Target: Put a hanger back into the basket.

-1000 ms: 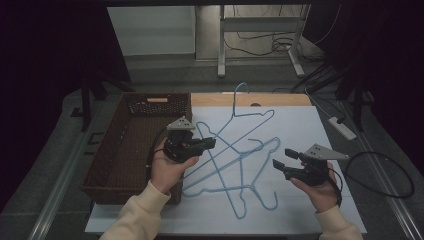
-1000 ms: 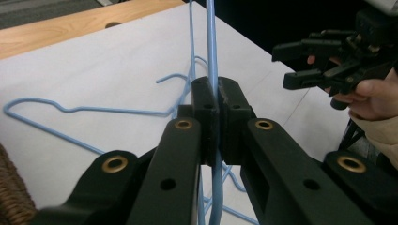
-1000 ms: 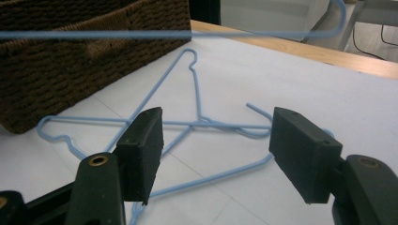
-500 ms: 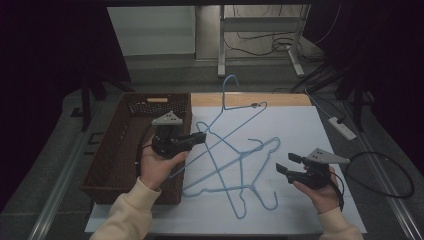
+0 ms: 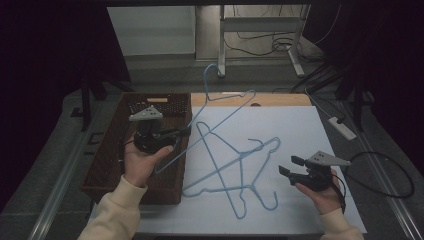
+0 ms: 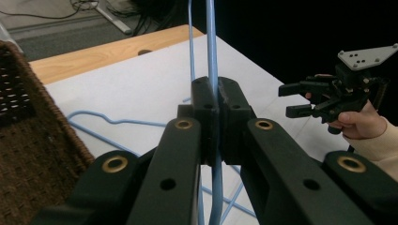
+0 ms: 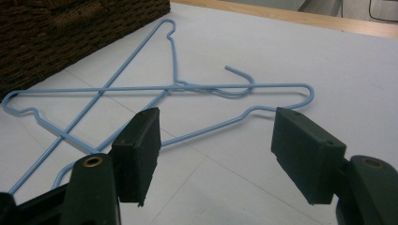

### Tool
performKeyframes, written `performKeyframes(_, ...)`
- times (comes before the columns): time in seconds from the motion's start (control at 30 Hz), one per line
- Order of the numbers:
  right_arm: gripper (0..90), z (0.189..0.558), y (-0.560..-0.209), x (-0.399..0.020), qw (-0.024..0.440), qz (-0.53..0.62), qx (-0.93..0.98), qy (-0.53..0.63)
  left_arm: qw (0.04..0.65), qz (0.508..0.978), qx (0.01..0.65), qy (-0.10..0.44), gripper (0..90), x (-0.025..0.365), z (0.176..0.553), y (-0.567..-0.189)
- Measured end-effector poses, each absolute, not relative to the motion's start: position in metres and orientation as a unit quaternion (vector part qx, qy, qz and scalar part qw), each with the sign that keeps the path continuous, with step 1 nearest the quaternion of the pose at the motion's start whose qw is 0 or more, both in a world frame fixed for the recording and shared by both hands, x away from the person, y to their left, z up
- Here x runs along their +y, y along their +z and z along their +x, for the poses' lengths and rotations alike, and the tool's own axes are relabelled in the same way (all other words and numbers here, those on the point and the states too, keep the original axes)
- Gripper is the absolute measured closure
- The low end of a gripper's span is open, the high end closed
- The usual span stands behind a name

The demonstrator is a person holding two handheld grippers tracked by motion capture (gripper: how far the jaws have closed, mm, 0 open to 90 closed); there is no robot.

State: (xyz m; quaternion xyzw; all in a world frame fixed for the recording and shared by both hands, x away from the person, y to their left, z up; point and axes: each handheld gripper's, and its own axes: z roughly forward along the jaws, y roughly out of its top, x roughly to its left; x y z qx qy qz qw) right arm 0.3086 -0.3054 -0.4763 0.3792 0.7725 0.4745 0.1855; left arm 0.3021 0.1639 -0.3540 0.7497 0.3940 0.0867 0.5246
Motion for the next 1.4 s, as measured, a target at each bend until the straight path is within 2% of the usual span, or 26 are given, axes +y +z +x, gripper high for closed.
performKeyframes(1.4, 34.0, 0.313, -0.484, -0.306, 0.185, 0.387, 0.781, 0.455, 0.526, 0.699, 0.463, 0.142, 87.2, 0.269, 0.289, -0.366)
